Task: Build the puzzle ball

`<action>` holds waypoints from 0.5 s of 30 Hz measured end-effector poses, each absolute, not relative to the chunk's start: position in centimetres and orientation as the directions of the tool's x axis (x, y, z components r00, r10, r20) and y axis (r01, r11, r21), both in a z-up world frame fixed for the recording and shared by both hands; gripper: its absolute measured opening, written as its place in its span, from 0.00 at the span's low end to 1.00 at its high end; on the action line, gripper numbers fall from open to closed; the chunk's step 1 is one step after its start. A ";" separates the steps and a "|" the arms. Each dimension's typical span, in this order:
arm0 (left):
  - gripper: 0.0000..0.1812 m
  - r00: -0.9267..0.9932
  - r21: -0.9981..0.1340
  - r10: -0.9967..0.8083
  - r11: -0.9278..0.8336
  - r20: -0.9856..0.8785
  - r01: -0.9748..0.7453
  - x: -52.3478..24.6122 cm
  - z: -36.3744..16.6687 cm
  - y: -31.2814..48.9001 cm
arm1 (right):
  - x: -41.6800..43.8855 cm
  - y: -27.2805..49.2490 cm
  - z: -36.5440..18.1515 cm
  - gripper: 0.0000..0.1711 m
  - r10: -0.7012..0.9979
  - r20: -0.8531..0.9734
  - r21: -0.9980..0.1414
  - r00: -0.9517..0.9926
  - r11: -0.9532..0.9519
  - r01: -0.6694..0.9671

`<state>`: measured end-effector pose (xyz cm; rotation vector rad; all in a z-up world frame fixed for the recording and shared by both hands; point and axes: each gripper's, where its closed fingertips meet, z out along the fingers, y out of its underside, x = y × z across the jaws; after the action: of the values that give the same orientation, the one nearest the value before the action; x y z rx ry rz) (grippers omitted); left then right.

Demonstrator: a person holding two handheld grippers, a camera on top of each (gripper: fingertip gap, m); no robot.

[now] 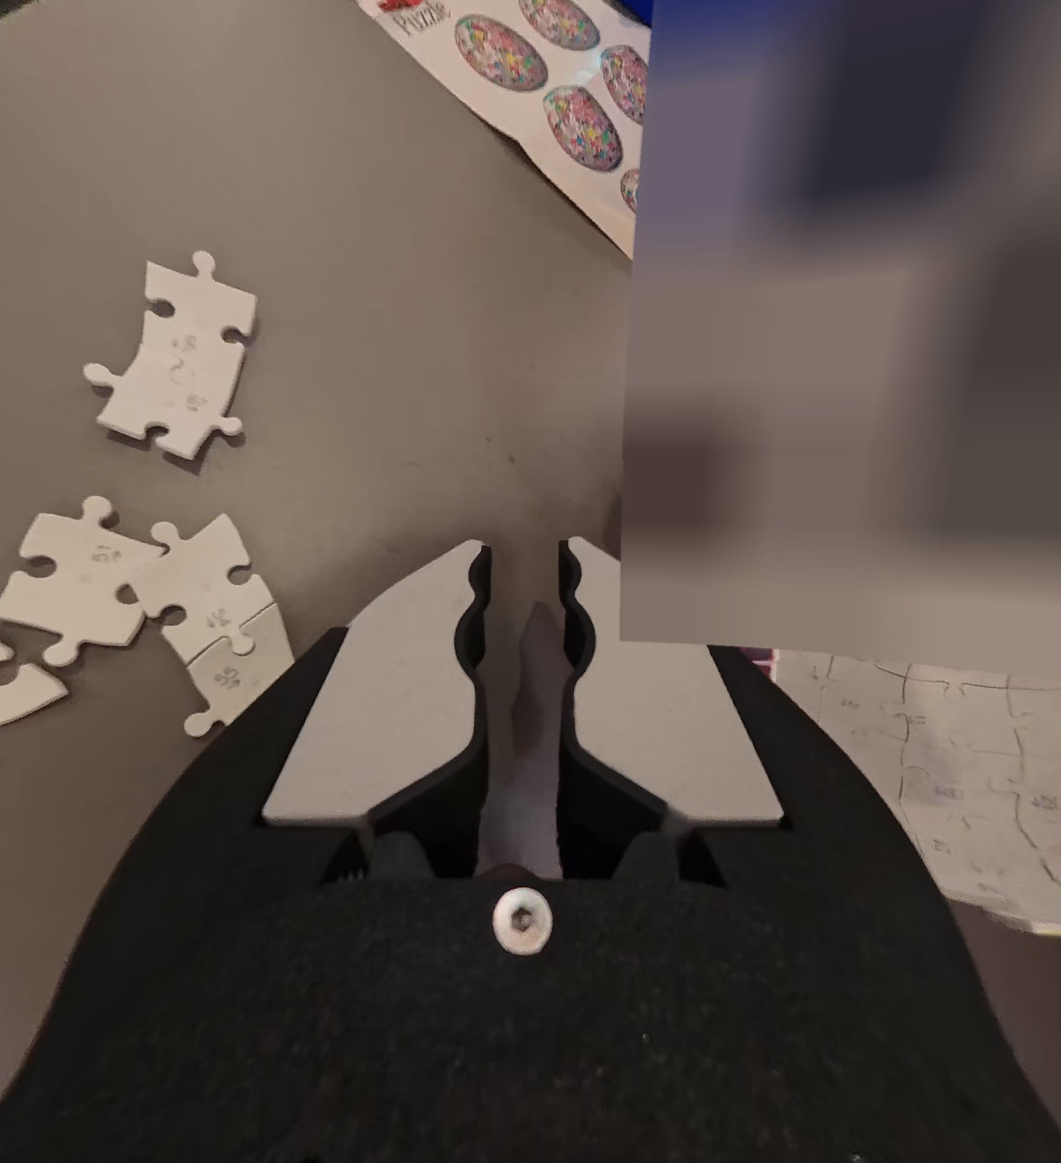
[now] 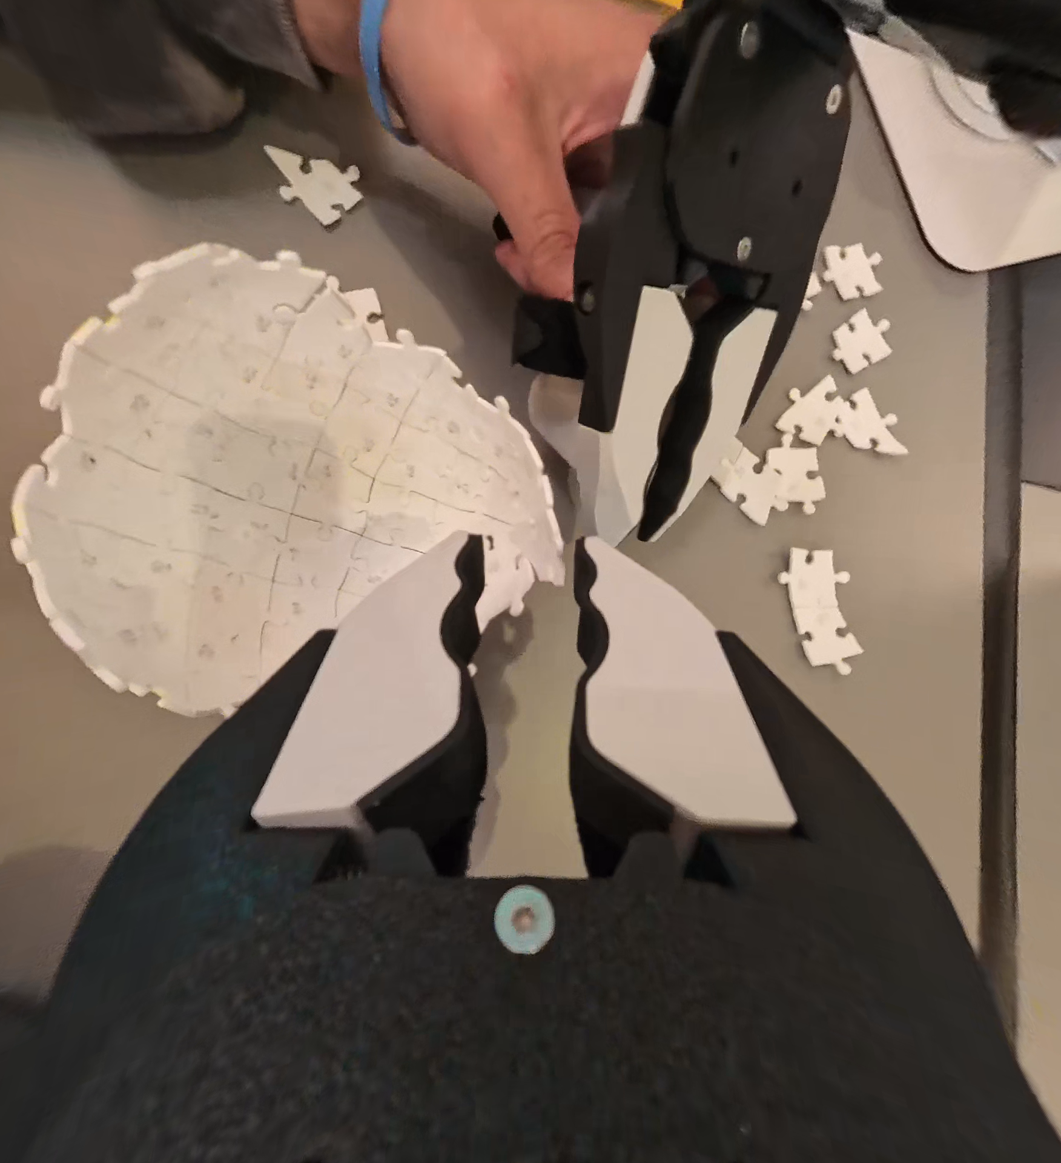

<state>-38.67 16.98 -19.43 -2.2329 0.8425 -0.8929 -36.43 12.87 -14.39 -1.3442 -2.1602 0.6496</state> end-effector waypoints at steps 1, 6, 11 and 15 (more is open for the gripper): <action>0.11 0.580 -0.716 -0.723 -0.623 0.375 -0.315 -38.7 -19.3 17.0 | -36.6 13.1 -14.3 0.16 0.901 0.191 -0.620 -0.390 0.419 0.664; 0.09 0.651 -0.746 -0.703 -0.589 0.285 -0.310 -39.5 -19.4 17.0 | -37.0 13.8 -14.5 0.14 0.883 0.217 -0.584 -0.417 0.459 0.669; 0.06 0.694 -0.793 -0.666 -0.565 0.275 -0.229 -40.1 -17.8 17.2 | -36.6 13.7 -13.9 0.09 0.846 0.303 -0.535 -0.438 0.532 0.656; 0.03 0.664 -0.817 -0.685 -0.544 0.299 -0.193 -39.9 -16.6 16.3 | -36.6 13.7 -14.2 0.08 0.827 0.342 -0.504 -0.447 0.563 0.656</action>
<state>-39.87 16.29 -16.59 -2.0829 0.6777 -0.7882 -36.62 13.69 -14.19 -1.1844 -2.2402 0.4032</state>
